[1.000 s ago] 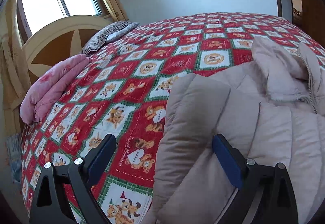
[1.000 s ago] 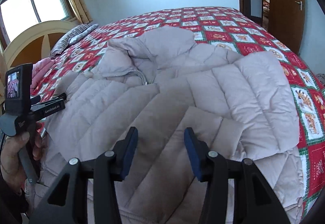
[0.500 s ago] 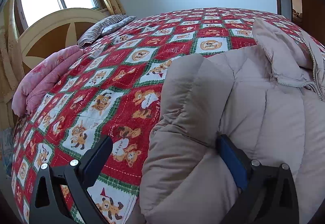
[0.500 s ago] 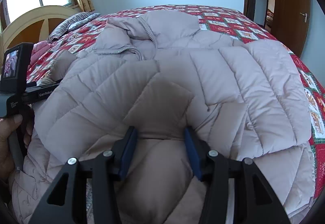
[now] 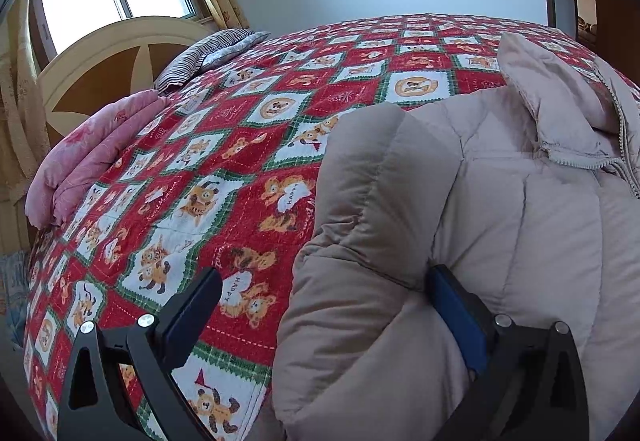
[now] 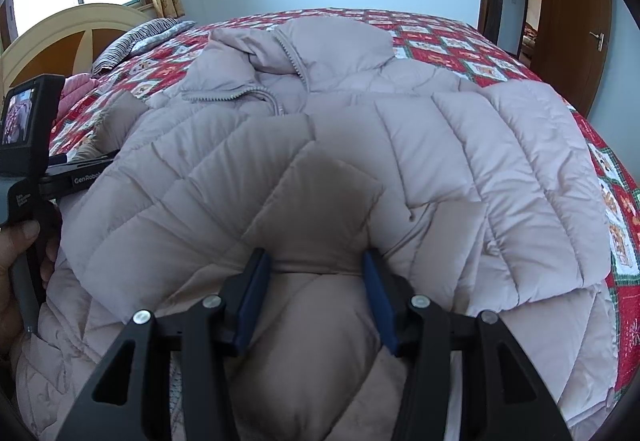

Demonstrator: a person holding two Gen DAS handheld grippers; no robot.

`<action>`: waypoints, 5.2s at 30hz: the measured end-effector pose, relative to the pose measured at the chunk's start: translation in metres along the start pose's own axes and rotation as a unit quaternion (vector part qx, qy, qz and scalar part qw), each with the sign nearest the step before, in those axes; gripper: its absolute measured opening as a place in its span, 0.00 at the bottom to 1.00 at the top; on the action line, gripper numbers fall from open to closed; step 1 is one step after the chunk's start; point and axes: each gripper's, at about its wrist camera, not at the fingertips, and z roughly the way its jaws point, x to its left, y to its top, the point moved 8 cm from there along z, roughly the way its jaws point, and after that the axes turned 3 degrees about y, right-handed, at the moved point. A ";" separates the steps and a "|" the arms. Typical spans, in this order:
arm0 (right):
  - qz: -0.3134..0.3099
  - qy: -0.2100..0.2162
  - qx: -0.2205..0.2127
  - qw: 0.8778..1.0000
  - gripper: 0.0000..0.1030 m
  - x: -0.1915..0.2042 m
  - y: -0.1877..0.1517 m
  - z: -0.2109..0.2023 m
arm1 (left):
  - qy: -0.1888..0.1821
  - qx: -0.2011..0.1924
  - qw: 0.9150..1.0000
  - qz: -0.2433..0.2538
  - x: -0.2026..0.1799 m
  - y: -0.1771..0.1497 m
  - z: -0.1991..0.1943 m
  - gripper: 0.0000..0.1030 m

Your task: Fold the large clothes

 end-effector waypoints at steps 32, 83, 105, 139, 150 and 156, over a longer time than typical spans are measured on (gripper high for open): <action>0.002 0.072 0.001 0.997 0.73 0.002 -0.002 -0.013 | -0.059 -0.028 0.997 -0.039 0.020 0.046 -0.045 0.99; 0.010 -0.088 0.123 0.988 0.11 -0.114 0.166 0.074 | -0.191 -0.062 0.977 0.069 -0.094 0.118 -0.012 0.01; -0.148 -0.118 0.106 0.976 0.85 -0.071 0.169 0.091 | -0.191 -0.045 0.979 0.060 -0.087 0.100 0.000 0.01; -0.133 -0.117 0.062 0.982 0.03 -0.099 0.110 0.060 | -0.233 -0.084 0.969 -0.014 -0.121 0.167 -0.042 0.81; -0.093 -0.088 0.041 0.991 0.03 -0.104 0.110 0.034 | -0.080 -0.008 0.991 0.106 -0.139 0.109 0.015 0.81; -0.061 -0.064 -0.048 0.995 0.15 -0.072 0.170 -0.009 | -0.073 -0.014 0.992 0.101 -0.138 0.112 0.013 0.81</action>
